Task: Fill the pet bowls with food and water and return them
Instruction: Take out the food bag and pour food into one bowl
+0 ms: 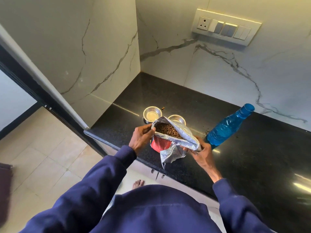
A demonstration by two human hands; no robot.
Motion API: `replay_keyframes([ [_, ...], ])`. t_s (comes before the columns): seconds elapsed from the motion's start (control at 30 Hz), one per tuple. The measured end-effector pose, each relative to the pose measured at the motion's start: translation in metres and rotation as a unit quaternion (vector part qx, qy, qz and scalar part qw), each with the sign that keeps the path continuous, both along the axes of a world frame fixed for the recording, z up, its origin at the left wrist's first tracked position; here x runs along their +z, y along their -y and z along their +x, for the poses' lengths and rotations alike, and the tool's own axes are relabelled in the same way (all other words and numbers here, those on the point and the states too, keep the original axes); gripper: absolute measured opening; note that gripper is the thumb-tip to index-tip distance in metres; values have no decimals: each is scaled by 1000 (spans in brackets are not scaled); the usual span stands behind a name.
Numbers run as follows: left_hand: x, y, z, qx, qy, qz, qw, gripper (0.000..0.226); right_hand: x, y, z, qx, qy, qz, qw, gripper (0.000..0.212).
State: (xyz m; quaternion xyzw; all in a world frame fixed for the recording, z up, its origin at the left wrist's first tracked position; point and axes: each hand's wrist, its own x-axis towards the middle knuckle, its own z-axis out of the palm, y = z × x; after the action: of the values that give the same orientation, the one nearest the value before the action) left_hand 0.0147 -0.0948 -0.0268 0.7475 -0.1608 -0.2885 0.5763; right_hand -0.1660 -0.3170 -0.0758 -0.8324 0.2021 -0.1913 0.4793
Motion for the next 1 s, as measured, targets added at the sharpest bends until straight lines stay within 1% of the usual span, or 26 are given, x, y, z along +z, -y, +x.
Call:
replay_keyframes([
  [0.07,-8,-5,7,-61,-41,-25,997,38,3,-13,1,-45,17,5,999,52],
  [0.13,-16,-9,15,-133,-58,-30,989,49,5,-23,7,-86,38,6,996,55],
  [0.17,-20,-10,21,-166,-64,-27,984,57,5,-25,10,-99,48,1,994,52],
  [0.23,-24,-9,32,-210,-76,-14,975,69,3,-28,17,-117,63,-14,991,38],
  [0.27,-26,-9,37,-224,-80,-6,971,72,3,-31,20,-124,71,-22,989,32],
  [0.33,-29,-8,47,-246,-83,5,966,79,10,-38,28,-140,93,-29,985,32],
  [0.4,-37,-5,54,-251,-93,1,964,92,23,-46,37,-147,121,-29,981,32],
  [0.43,-40,-3,57,-254,-101,-8,962,101,30,-51,43,-144,130,-34,980,27],
  [0.5,-43,1,62,-268,-113,-21,957,116,41,-56,53,-132,124,-57,982,13],
  [0.57,-43,5,66,-273,-129,-30,953,124,51,-58,60,-130,101,-79,983,8],
  [0.63,-45,5,73,-278,-146,-42,949,123,60,-62,71,-135,79,-85,984,9],
  [0.77,-41,10,83,-291,-164,-62,940,107,77,-68,91,-141,52,-113,982,10],
  [0.93,-48,12,97,-311,-174,-73,931,114,90,-76,113,-136,1,-134,982,14],
  [1.0,-55,12,102,-319,-187,-66,927,108,94,-77,120,-134,-24,-146,980,18],
])
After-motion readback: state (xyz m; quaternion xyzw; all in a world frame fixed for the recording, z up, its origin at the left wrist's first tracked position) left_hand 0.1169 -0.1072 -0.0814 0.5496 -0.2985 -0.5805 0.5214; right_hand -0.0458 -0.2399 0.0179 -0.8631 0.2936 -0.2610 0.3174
